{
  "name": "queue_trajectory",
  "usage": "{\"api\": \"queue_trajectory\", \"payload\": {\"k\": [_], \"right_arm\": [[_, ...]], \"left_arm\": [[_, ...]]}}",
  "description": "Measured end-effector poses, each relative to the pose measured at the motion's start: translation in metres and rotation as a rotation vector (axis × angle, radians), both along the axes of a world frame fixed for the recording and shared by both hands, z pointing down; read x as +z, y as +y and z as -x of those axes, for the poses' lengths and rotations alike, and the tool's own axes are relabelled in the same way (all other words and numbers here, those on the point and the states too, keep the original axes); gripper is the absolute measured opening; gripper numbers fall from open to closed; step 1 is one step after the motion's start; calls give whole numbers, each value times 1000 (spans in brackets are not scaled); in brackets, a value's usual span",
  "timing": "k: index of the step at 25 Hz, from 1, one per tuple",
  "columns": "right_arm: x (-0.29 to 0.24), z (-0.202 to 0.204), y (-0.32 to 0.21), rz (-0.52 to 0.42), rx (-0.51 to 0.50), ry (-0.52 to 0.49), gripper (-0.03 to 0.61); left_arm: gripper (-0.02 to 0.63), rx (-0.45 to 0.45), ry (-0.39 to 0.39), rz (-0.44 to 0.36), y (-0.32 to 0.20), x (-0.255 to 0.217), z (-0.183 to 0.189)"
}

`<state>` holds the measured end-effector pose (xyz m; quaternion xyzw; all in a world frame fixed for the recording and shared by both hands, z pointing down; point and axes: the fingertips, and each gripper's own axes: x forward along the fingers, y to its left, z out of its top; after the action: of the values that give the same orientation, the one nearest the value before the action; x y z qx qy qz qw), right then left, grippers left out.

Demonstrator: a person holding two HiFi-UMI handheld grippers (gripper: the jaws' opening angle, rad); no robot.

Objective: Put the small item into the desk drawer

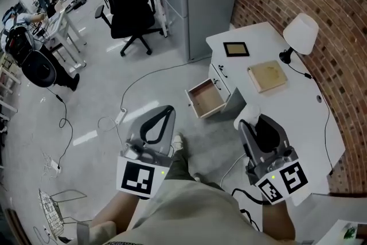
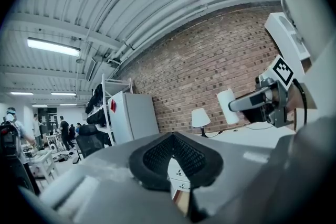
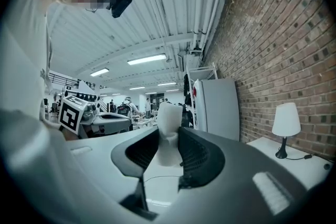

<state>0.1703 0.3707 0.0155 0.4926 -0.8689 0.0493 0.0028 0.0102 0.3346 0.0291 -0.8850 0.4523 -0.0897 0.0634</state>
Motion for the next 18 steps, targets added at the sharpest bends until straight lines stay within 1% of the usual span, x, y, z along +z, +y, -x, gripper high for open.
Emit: {"api": "queue_trajectory", "payload": {"k": [6, 13, 18], "right_arm": [[11, 16, -60, 38, 10, 9, 123], [21, 46, -149, 89, 35, 16, 123], [27, 61, -209, 114, 75, 24, 123]], "left_arm": [[3, 17, 9, 33, -61, 8, 11], [3, 53, 8, 66, -150, 16, 34], [3, 80, 13, 96, -215, 25, 49]]}}
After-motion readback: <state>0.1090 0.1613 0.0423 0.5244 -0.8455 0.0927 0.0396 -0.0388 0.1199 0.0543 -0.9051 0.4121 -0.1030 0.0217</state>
